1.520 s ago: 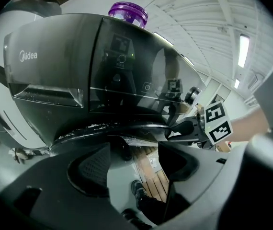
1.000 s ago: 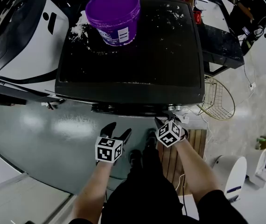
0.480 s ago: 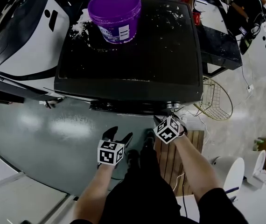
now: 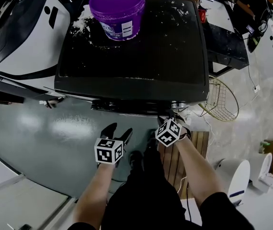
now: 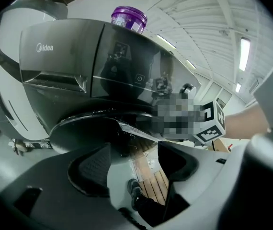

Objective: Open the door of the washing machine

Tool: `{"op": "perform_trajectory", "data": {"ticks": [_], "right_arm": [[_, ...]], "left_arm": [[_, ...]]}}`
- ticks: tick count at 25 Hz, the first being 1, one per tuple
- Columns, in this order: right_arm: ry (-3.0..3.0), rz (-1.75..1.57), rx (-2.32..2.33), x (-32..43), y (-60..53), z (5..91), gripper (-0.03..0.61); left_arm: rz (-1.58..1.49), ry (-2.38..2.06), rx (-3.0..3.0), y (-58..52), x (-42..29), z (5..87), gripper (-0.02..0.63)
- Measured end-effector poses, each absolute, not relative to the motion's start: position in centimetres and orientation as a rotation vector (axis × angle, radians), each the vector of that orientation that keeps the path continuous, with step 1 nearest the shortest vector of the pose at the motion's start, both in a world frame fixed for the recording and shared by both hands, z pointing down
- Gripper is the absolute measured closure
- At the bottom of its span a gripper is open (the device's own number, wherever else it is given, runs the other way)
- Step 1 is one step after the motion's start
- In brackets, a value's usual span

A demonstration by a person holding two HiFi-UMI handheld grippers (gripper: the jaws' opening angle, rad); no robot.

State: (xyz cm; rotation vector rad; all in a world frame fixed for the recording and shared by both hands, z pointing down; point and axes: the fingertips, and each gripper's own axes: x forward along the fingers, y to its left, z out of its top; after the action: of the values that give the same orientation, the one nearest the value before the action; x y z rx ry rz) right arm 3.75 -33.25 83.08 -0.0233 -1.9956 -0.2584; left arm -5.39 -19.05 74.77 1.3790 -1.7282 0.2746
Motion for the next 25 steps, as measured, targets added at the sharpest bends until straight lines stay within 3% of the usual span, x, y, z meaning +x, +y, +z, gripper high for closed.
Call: {"op": "perform_trajectory", "data": {"ticks": [25], "right_arm": [[-2.018, -0.223, -0.007, 4.4, -33.3, 82.7, 0.443]], "left_arm": [[0.226, -1.803, 1.297, -16.4, -8.3, 73.8, 0.31]]}}
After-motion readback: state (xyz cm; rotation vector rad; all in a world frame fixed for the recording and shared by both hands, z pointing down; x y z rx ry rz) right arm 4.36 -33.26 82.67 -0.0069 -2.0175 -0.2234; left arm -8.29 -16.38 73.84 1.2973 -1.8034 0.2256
